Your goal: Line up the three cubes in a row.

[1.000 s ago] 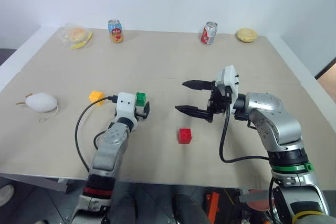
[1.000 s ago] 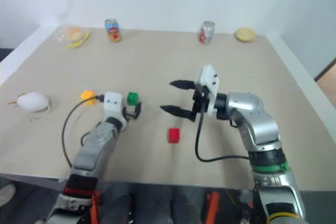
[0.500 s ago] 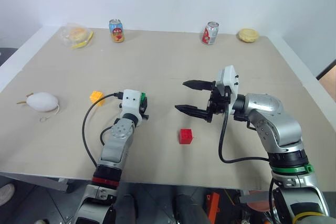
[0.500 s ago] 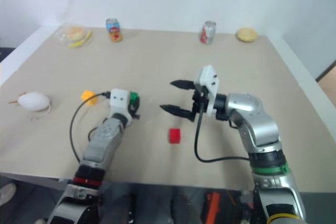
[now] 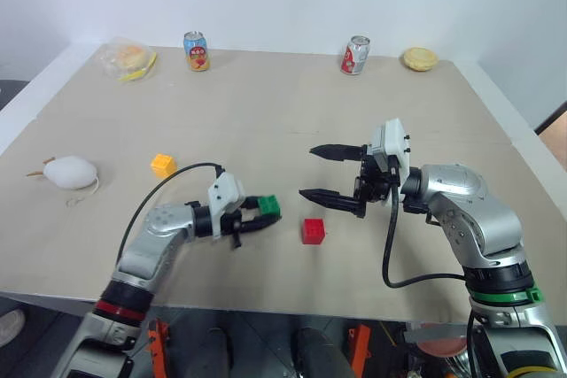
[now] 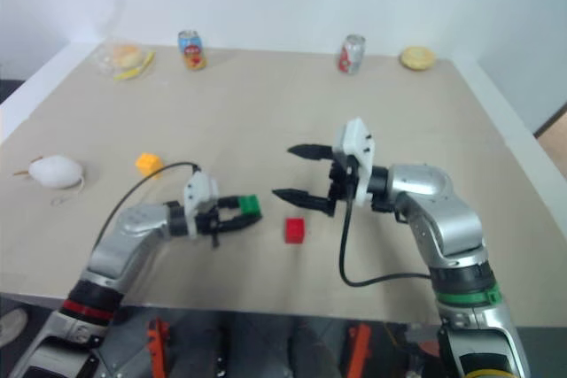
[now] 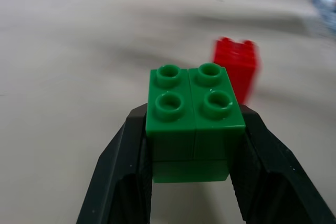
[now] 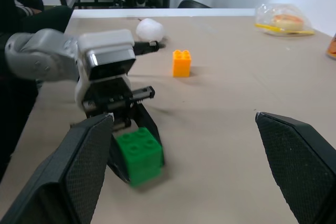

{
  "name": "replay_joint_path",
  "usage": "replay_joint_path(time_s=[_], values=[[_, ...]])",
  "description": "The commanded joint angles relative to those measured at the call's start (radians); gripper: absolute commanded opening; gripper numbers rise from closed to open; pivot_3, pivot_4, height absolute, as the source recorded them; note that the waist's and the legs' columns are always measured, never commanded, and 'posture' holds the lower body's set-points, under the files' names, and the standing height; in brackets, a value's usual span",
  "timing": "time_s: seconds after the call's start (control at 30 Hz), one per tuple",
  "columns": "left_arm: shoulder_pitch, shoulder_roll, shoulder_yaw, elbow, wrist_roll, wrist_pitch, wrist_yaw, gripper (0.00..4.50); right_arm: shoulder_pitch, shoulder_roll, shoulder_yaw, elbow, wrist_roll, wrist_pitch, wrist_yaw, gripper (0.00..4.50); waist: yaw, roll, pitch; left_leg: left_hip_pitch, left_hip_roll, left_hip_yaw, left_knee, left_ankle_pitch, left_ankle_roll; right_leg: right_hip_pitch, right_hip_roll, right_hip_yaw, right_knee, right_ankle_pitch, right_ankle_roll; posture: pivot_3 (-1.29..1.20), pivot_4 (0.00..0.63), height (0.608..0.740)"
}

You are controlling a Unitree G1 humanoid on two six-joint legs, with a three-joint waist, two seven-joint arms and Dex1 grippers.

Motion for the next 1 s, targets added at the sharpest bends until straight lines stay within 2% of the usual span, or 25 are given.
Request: replay_joint_path(time_s=[0.03,0.17,0.37,0.6,0.93,1.0], values=[[-0.091,0.015,0.004,0.104,-0.007,-0.061,-0.123,1.35,0.014,-0.016,-0.040,-0.076,0.029,0.003,-0.011,4.50,0.000,0.000,0.000,0.000,0.000,0.000,0.000,0.000,0.000,0.000,0.000,0.000,0.000,0.000,0.000,0.00,0.150,0.733],[-0.183,-0.005,-0.013,0.263,0.046,-0.161,-0.182,1.35,0.050,-0.023,-0.050,-0.125,0.041,0.013,-0.035,4.50,0.001,0.000,0.000,-0.001,0.000,0.000,0.001,0.000,0.000,0.001,0.000,0.000,0.000,0.000,0.001,0.00,0.150,0.733],[-0.225,-0.012,-0.052,0.370,0.095,-0.250,-0.285,1.35,0.147,-0.088,-0.084,-0.194,0.056,0.028,-0.028,4.50,0.001,0.000,0.000,-0.002,0.000,0.000,0.000,-0.001,0.001,0.000,0.000,0.000,0.000,-0.001,0.003,0.00,0.150,0.733],[-0.237,-0.026,-0.055,0.424,0.116,-0.285,-0.318,1.35,0.193,-0.141,-0.104,-0.221,0.069,0.040,-0.028,4.50,0.001,0.000,0.000,-0.001,0.000,-0.002,0.000,-0.003,0.004,0.000,0.001,-0.001,0.000,-0.002,0.002,0.00,0.150,0.733],[-0.233,-0.027,-0.051,0.429,0.134,-0.275,-0.306,1.35,0.181,-0.140,-0.093,-0.208,0.069,0.033,-0.032,4.50,0.001,0.000,0.000,-0.001,0.000,-0.002,0.002,-0.003,0.004,0.001,0.000,-0.001,0.000,-0.002,0.001,0.00,0.150,0.733],[-0.235,-0.026,-0.051,0.432,0.136,-0.276,-0.305,2.41,0.175,-0.138,-0.091,-0.202,0.066,0.030,-0.031,4.50,0.001,0.000,0.000,-0.001,0.000,-0.002,0.002,-0.003,0.004,0.001,0.000,-0.001,0.000,-0.002,0.001,0.00,0.150,0.733]])
